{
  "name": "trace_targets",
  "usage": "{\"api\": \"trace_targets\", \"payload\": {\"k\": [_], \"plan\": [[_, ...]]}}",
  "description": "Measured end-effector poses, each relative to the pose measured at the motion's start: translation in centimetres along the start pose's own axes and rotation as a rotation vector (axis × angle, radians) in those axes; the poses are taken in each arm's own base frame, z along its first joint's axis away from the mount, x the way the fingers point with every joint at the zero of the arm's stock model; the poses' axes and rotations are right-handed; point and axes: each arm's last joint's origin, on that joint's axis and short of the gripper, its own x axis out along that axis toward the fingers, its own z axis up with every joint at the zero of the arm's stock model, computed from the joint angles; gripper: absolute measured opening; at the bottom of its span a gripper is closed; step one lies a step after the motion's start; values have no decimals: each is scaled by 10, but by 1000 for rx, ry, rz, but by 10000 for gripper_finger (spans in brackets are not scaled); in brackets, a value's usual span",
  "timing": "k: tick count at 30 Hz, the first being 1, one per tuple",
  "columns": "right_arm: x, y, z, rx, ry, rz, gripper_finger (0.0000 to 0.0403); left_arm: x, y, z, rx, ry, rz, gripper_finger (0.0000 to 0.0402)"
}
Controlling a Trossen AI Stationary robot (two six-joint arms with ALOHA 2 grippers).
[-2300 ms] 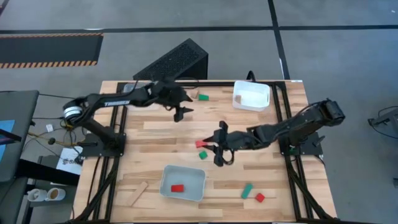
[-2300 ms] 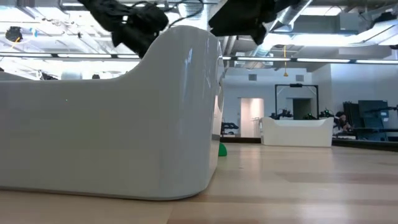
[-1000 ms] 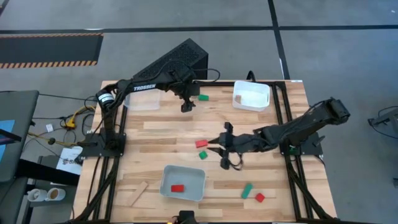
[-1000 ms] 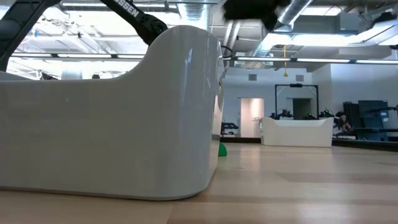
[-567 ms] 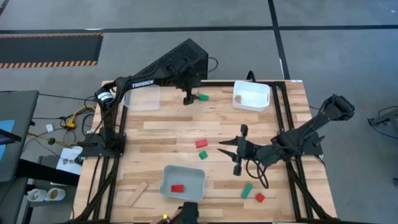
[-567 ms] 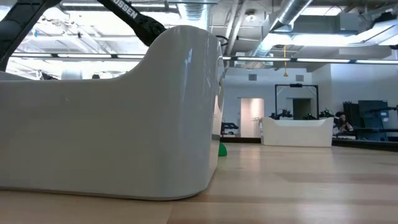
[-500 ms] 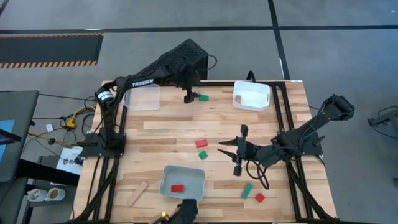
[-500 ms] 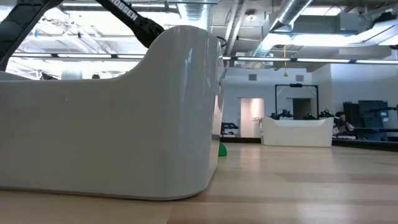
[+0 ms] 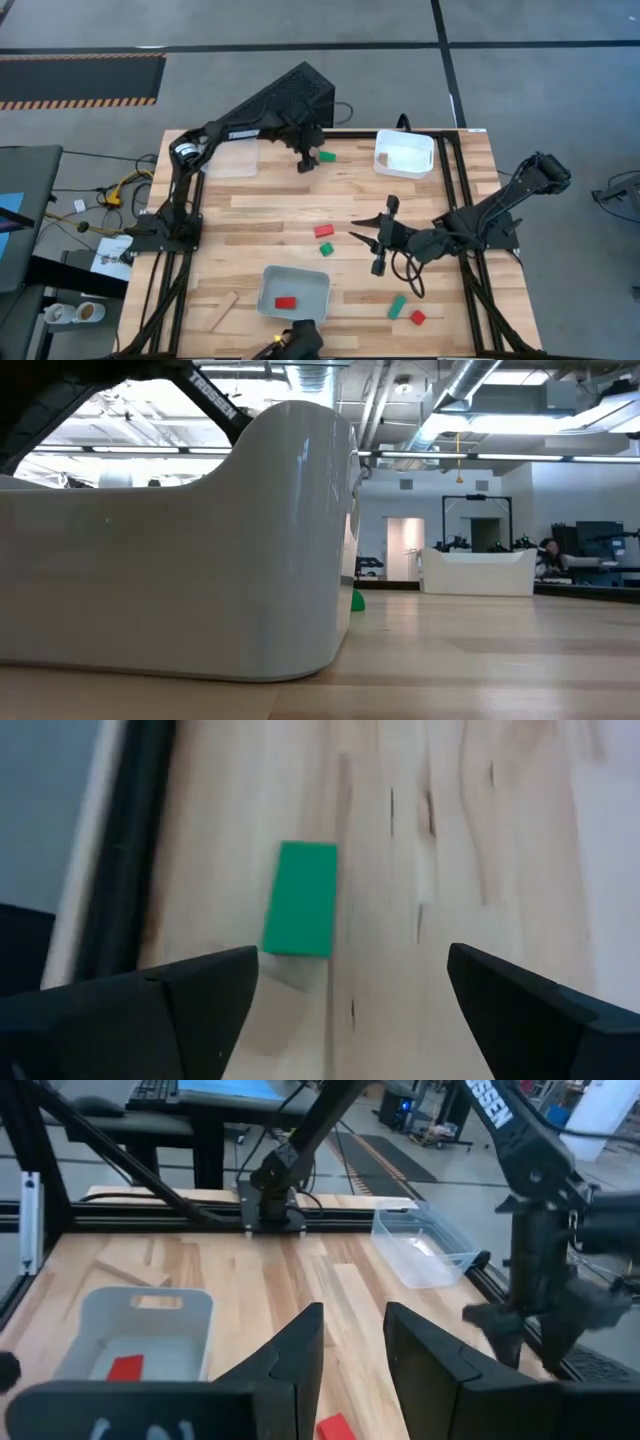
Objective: Sort & place blocks by color
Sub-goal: Put the top green block into the transparent bin
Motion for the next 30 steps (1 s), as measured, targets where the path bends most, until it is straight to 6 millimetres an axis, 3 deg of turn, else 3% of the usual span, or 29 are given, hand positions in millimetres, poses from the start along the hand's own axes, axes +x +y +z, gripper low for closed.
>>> {"api": "trace_targets", "payload": {"k": [4, 11, 19, 30], "plan": [[0, 0, 0, 10, 2, -2, 131, 14, -9, 3, 61, 35, 43, 314], [0, 0, 0, 16, 3, -2, 131, 15, -7, 6, 77, 7, 67, 314], [0, 0, 0, 25, 3, -2, 131, 16, -16, 11, 72, -69, -71, 314], [0, 0, 0, 25, 3, -1, 131, 23, -13, 7, 48, -64, -83, 314]]}}
